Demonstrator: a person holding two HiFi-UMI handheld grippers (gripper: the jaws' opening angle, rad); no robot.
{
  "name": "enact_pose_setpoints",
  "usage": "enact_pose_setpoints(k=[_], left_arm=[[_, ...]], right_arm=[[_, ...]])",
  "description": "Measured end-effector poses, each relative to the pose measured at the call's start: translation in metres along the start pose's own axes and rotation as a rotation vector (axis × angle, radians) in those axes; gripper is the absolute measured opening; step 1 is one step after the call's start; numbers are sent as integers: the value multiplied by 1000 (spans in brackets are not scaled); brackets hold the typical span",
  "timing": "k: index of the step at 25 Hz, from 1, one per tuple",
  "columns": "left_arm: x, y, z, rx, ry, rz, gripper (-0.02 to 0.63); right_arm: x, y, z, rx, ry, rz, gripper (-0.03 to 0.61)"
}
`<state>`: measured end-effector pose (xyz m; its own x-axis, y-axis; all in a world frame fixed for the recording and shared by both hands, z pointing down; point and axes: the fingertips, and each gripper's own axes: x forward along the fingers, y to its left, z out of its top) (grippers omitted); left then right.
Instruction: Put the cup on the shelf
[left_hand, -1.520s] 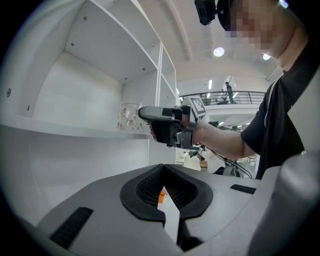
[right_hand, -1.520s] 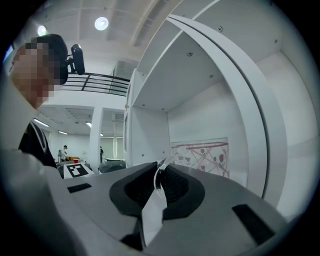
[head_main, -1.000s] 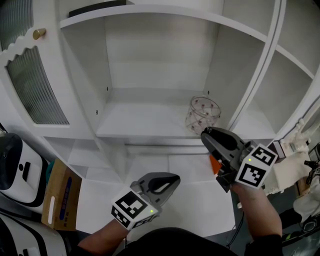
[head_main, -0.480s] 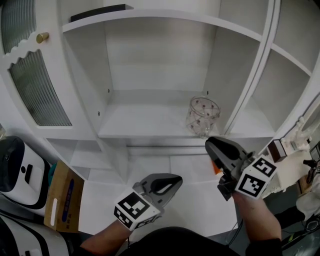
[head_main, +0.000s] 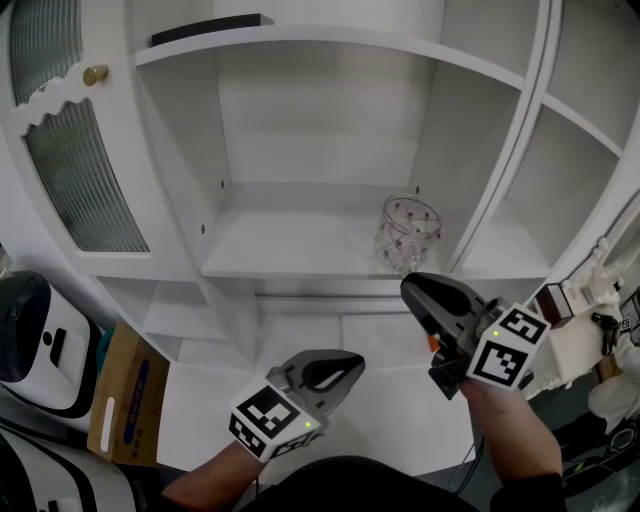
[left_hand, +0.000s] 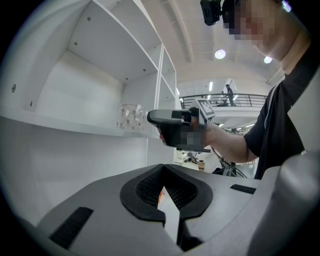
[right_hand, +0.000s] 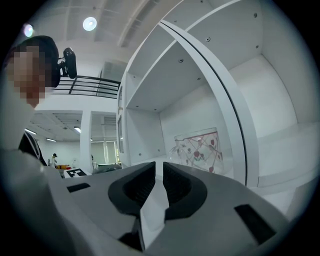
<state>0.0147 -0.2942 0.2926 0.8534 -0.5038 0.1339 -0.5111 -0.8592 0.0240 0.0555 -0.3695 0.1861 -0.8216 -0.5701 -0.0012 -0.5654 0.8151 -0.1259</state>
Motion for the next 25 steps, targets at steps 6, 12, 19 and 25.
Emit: enact_pose_setpoints(k=[6,12,19,25], left_arm=[[-4,5,1,-15,-8,9,11],[-1,4,-1,-21,-7,7,11],[2,1,0,-19,-10,-1,11],[-5,-3,5,-52,-38,-3,11]], right_arm=[[11,-17,7,56,-28,-32,46],[17,-9,9,80,-43,-2,46],[28,-9,11,80,-37,11,46],[32,-20,12,98,-39,-14,46]])
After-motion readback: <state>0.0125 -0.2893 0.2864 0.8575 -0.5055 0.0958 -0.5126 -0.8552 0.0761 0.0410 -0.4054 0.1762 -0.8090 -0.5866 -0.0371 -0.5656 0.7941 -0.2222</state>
